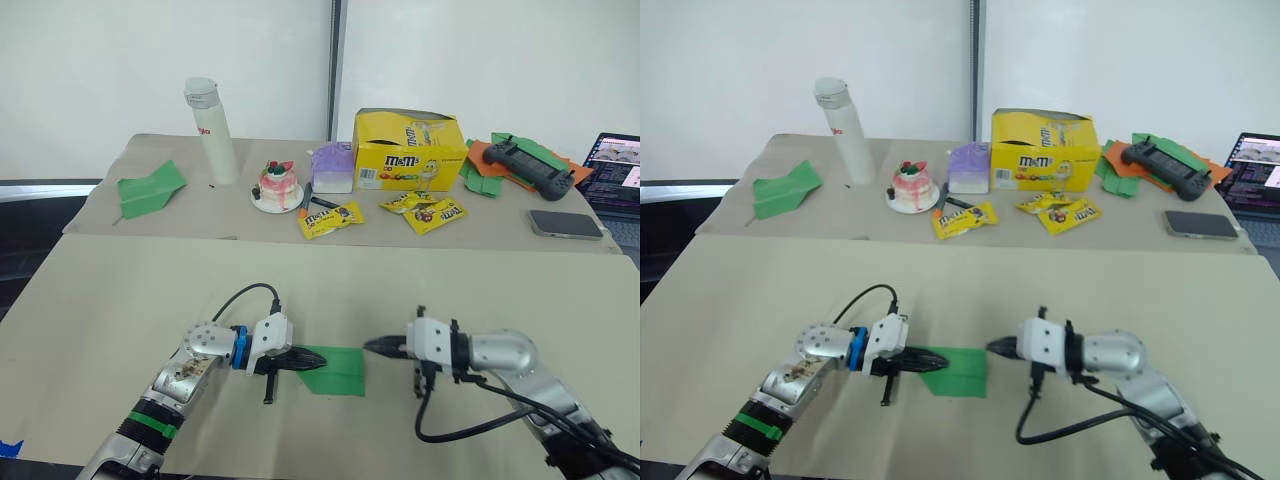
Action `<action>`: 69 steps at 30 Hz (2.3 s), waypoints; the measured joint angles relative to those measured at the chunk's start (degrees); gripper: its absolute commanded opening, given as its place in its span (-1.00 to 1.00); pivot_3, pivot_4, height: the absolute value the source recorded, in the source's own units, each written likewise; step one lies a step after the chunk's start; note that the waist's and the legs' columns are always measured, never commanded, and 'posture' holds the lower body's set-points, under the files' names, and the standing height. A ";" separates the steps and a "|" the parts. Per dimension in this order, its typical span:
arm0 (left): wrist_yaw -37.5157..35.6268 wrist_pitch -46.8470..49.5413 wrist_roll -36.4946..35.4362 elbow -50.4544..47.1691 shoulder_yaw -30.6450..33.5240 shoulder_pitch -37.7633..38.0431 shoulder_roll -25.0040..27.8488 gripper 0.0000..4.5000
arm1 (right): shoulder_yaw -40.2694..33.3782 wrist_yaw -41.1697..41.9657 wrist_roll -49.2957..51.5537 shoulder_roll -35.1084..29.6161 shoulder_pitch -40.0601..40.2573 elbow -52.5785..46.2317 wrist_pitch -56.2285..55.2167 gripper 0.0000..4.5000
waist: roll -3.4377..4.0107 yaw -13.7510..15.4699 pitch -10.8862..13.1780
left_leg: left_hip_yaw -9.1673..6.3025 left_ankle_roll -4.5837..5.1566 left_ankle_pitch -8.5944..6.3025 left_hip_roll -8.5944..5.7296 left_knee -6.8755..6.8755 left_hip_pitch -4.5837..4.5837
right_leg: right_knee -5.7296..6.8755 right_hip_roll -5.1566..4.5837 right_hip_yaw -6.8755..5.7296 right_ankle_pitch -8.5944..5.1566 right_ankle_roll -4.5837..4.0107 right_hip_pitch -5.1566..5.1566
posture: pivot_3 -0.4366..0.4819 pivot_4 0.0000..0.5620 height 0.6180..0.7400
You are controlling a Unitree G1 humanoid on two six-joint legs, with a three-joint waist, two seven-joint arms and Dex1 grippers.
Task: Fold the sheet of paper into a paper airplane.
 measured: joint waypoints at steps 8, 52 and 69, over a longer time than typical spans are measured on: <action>0.95 0.51 0.10 -0.87 0.06 0.48 -0.10 -1.00 | 7.28 2.57 -5.64 2.23 -0.73 3.01 -1.80 -0.99 | 0.01 0.27 0.01 | 0.05 0.00 0.00 -0.04 0.09 -0.15 | 0.00 -0.05 0.04 0.00 0.00 -0.12 | -0.05 -0.47 1.00; -0.44 0.46 0.22 -0.48 -0.89 -0.23 -0.05 -1.00 | 6.38 1.11 -3.98 3.45 1.26 2.11 2.08 -0.99 | 0.01 0.33 0.00 | 0.05 0.01 -0.01 -0.09 0.10 -0.16 | 0.01 -0.08 0.07 -0.01 0.01 -0.10 | -0.05 -0.47 1.00; 1.33 3.34 -0.35 -6.77 0.45 5.33 1.04 -1.00 | 7.59 1.45 -4.38 5.85 -0.02 5.21 1.08 -0.99 | -0.02 -1.29 -0.02 | 0.03 0.02 -0.01 0.08 -0.04 0.03 | 0.06 0.08 0.08 -0.02 -0.02 -0.07 | -0.05 -0.47 1.00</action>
